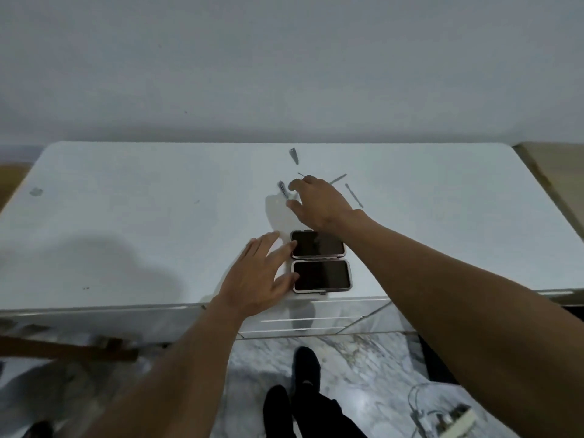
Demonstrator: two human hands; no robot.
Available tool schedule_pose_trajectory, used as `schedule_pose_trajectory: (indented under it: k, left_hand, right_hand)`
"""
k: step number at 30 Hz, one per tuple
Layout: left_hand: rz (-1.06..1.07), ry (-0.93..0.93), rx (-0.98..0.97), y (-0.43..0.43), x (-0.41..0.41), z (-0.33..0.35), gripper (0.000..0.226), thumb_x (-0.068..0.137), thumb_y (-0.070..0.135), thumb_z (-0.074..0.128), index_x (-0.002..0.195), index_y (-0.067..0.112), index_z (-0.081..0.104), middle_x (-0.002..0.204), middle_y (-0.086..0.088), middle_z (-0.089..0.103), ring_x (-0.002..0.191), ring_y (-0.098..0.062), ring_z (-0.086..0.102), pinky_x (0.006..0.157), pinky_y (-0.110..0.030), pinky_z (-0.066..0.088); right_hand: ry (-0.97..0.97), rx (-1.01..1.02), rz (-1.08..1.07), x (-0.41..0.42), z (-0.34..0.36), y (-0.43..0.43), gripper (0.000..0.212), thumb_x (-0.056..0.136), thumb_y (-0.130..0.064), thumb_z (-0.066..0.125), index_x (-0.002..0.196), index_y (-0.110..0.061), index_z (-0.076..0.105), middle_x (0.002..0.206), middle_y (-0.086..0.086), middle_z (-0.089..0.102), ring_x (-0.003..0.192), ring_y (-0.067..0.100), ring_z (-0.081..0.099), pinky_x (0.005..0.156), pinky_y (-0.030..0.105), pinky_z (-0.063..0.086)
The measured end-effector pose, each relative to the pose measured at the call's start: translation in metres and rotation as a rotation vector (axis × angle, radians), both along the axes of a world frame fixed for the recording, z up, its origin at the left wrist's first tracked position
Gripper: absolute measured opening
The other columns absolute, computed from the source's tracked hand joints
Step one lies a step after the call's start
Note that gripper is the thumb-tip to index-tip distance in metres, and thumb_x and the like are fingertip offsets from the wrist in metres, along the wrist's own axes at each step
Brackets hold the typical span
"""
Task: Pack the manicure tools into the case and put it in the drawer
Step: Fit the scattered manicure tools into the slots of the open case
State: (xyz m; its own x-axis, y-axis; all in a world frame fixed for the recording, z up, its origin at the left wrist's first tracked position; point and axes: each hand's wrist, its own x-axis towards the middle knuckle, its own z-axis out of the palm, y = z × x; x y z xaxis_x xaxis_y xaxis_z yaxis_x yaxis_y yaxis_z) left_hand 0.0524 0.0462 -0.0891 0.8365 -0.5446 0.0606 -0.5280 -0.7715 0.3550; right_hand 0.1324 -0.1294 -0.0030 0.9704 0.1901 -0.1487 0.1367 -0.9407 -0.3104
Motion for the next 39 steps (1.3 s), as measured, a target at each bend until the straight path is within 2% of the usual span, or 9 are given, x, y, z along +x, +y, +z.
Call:
schedule_pose_trajectory:
  k: [5,9,15,19,22,24,28,35,39]
  left_hand:
    - [-0.003,-0.023,-0.003,0.001,0.003,-0.006,0.06,0.096,0.057,0.042,0.146,0.023,0.041,0.149,-0.013,0.04,0.138,-0.029,0.036,0.115,-0.046,0.031]
    - [0.008,-0.044,0.045,0.001,0.003,-0.008,0.062,0.096,0.061,0.034,0.148,0.027,0.036,0.154,-0.011,0.037,0.143,-0.026,0.029,0.12,-0.042,0.022]
    - [0.011,-0.046,0.039,0.001,0.006,-0.009,0.062,0.095,0.06,0.038,0.148,0.028,0.037,0.153,-0.012,0.038,0.142,-0.025,0.03,0.119,-0.041,0.022]
    - [-0.001,-0.058,0.008,0.001,0.006,-0.01,0.061,0.095,0.057,0.043,0.147,0.024,0.041,0.15,-0.013,0.041,0.139,-0.028,0.034,0.116,-0.044,0.029]
    - [0.004,-0.062,0.01,0.002,0.007,-0.012,0.061,0.094,0.055,0.047,0.146,0.023,0.044,0.148,-0.013,0.042,0.137,-0.029,0.037,0.114,-0.044,0.031]
    - [0.002,-0.076,0.021,0.002,0.007,-0.012,0.06,0.094,0.054,0.045,0.145,0.022,0.044,0.147,-0.014,0.044,0.136,-0.03,0.039,0.115,-0.044,0.031]
    - [-0.008,-0.079,0.016,0.003,0.005,-0.013,0.061,0.095,0.053,0.039,0.145,0.02,0.044,0.147,-0.017,0.044,0.136,-0.033,0.04,0.114,-0.048,0.031]
    - [0.009,0.018,0.15,-0.001,0.003,-0.012,0.073,0.091,0.063,0.014,0.154,0.026,0.022,0.161,-0.013,0.023,0.149,-0.027,0.016,0.117,-0.05,0.019]
    - [-0.019,0.092,0.232,-0.003,0.007,-0.005,0.064,0.1,0.055,0.025,0.156,0.028,0.009,0.164,-0.011,0.01,0.151,-0.026,0.006,0.119,-0.049,0.013]
  right_hand:
    - [0.039,-0.066,0.07,0.041,-0.015,0.016,0.035,0.098,-0.019,0.042,0.131,-0.009,0.051,0.124,0.018,0.053,0.115,0.036,0.051,0.095,0.041,0.045]
    - [0.039,-0.132,0.087,0.063,-0.025,0.022,0.028,0.096,-0.008,0.042,0.121,-0.004,0.054,0.119,0.019,0.054,0.112,0.035,0.052,0.082,0.032,0.037]
    - [0.042,-0.109,0.098,0.074,-0.028,0.032,0.032,0.088,0.004,0.044,0.117,-0.005,0.054,0.118,0.02,0.051,0.11,0.036,0.053,0.087,0.037,0.044]
    - [0.025,-0.054,0.084,0.063,-0.023,0.031,0.037,0.088,-0.002,0.045,0.123,-0.013,0.049,0.117,0.016,0.05,0.101,0.036,0.056,0.073,0.036,0.044]
    - [0.014,-0.003,-0.008,0.046,-0.018,0.023,0.038,0.089,-0.008,0.046,0.126,-0.011,0.048,0.122,0.015,0.05,0.106,0.036,0.055,0.08,0.038,0.047]
    - [0.0,0.042,-0.081,0.029,-0.015,0.015,0.034,0.086,-0.007,0.047,0.12,-0.009,0.053,0.119,0.014,0.055,0.107,0.035,0.056,0.086,0.039,0.049]
    - [-0.031,0.121,-0.21,-0.012,-0.012,-0.004,0.021,0.083,-0.011,0.056,0.103,-0.011,0.06,0.109,0.011,0.066,0.101,0.032,0.06,0.077,0.03,0.043]
    - [-0.007,0.213,-0.334,-0.088,-0.006,-0.031,0.018,0.075,-0.028,0.076,0.081,-0.017,0.064,0.09,0.002,0.065,0.091,0.023,0.061,0.078,0.033,0.049]
    - [0.004,0.224,-0.355,-0.115,-0.009,-0.04,0.017,0.073,-0.024,0.08,0.079,-0.015,0.067,0.08,0.0,0.063,0.084,0.022,0.062,0.074,0.031,0.048]
